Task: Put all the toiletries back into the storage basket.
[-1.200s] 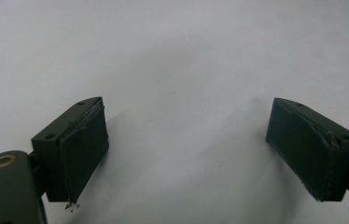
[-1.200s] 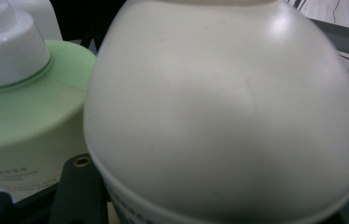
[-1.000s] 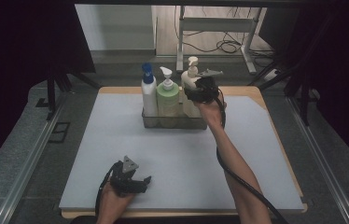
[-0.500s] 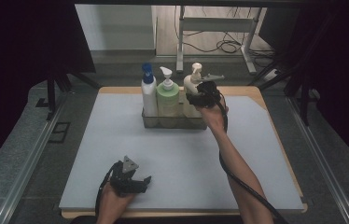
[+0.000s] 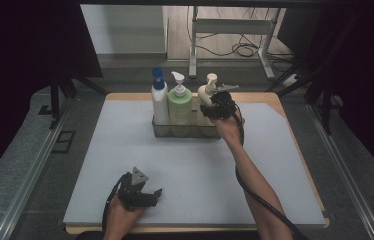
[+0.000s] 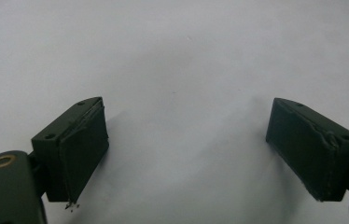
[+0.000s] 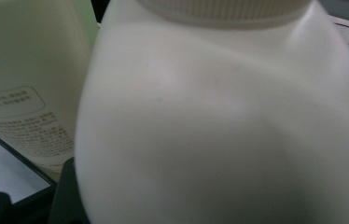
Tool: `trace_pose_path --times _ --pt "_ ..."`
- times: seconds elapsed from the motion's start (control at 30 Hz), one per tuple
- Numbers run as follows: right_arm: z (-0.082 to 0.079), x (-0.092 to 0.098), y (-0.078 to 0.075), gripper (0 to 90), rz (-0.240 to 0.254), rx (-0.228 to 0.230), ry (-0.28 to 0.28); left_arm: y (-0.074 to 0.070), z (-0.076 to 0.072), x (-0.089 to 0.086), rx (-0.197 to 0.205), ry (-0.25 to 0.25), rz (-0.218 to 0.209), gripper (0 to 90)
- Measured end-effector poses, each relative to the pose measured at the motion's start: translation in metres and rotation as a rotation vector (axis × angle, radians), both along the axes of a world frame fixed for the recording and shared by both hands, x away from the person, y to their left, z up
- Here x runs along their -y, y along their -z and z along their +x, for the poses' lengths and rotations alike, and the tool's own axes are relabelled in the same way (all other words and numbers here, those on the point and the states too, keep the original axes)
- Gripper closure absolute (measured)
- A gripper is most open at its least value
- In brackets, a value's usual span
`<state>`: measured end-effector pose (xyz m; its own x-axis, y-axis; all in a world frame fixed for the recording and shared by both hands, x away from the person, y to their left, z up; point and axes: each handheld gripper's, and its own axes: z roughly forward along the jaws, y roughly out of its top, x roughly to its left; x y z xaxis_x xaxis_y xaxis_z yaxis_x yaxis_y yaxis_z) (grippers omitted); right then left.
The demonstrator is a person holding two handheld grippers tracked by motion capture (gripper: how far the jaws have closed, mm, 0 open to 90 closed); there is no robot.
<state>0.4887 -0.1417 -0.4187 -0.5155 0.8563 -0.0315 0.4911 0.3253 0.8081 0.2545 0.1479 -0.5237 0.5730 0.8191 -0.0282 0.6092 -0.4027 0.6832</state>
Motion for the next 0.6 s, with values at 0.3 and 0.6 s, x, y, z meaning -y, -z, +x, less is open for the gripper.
trace_pose_path --times 0.3,0.6 --pt "0.0016 0.0019 0.0071 38.6 0.008 -0.023 -0.005 0.0000 0.0000 0.0000 0.000 0.000 0.000 12.2" --pt "0.0043 0.0061 0.0065 33.8 0.052 -0.056 -0.027 0.0000 0.0000 0.0000 0.000 0.000 0.000 12.2"
